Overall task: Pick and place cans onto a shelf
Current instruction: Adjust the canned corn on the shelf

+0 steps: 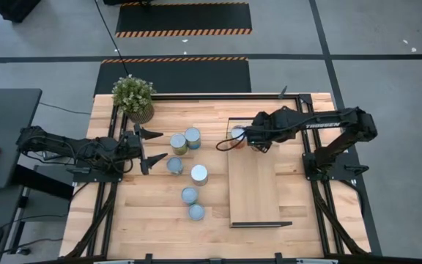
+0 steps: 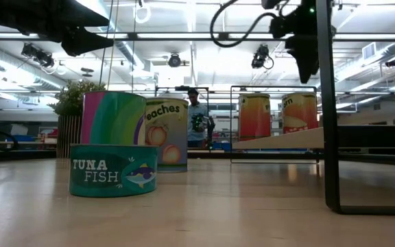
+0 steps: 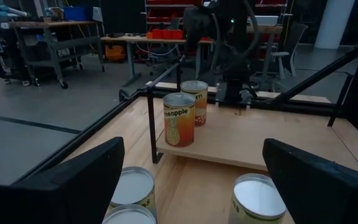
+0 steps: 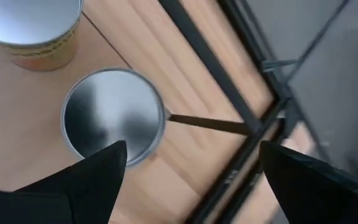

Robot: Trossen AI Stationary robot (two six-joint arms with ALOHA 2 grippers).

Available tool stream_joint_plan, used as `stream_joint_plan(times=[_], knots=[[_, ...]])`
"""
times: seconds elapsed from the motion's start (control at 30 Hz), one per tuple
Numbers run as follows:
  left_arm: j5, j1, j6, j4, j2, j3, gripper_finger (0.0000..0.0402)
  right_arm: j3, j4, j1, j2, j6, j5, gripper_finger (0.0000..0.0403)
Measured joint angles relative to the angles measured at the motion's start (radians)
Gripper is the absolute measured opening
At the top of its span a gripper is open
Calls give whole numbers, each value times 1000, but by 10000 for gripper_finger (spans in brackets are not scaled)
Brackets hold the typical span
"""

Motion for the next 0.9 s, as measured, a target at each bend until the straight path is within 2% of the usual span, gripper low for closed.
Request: stream_joint_plan(times=[0.23, 0.4, 0.77, 0.9], knots=[[0, 0, 0, 0, 0, 0, 389, -188, 231, -54, -205, 36, -91, 374], [0, 0, -4, 1, 0, 0, 389, -302, 329, -98, -298, 83, -159, 374], [0, 0, 18, 15, 0, 0, 389, -371, 488, -182, -303, -84, -185, 374], [0, 0, 14, 9, 0, 0, 389, -388, 554, -197, -289, -132, -235, 374]])
